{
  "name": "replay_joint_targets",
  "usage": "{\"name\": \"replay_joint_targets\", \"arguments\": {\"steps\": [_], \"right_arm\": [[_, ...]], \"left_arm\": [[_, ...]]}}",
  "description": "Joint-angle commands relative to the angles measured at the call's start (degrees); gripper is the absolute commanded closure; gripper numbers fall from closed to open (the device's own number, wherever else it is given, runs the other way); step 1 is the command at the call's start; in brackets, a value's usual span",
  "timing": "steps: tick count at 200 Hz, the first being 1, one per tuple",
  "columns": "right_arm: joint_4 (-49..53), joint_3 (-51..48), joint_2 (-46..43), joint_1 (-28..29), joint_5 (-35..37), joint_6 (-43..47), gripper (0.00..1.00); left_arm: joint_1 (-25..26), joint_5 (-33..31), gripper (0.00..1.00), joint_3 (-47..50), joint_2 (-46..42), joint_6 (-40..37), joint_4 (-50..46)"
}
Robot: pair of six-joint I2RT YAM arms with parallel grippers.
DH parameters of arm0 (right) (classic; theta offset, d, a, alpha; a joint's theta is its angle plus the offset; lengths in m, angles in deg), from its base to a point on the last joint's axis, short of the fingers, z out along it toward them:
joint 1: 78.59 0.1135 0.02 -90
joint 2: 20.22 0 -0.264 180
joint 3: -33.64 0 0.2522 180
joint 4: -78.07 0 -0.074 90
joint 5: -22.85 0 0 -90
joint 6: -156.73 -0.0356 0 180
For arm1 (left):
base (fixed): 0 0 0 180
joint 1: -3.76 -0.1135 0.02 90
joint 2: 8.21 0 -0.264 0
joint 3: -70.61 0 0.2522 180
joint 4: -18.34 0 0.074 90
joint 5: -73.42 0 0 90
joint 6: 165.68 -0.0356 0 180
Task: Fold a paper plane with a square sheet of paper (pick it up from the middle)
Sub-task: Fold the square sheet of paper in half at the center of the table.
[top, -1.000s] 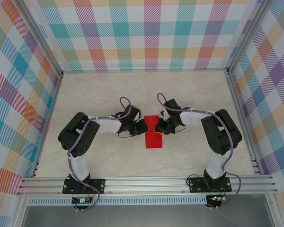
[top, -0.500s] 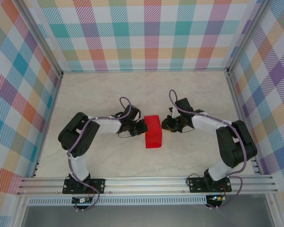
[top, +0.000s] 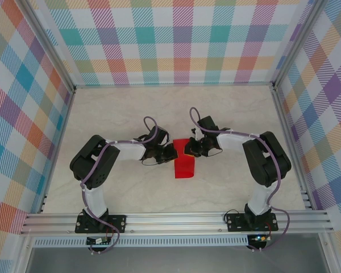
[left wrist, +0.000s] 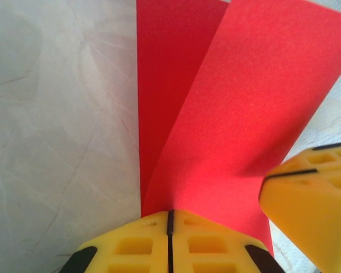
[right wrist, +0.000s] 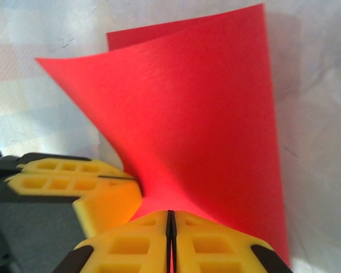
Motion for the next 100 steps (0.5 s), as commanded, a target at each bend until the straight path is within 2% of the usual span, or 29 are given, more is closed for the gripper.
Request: {"name": "replay_joint_targets", "arguments": {"steps": [1, 35, 70, 100], "right_arm": [[0.4, 1.0, 1.7, -0.4, 2.5, 0.3, 0.90], [0.3, -1.1, 2.7, -3.3, 4.5, 0.3, 0.90], [0.7, -3.0, -0.7, -6.4, 6.1, 0.4, 0.90], [2.1, -1.3, -4.2, -5.1, 6.0, 0.4, 0.90]], "left_arm": [[1.0, -8.2, 0.93, 3.9, 6.3, -1.0, -12.3], [0.9, -8.2, 0.93, 4.4, 5.8, -1.0, -11.8], [0.9, -8.5, 0.93, 4.5, 5.7, -1.1, -11.7], [1.0, -8.0, 0.93, 4.7, 6.0, -1.0, -11.1]]}}
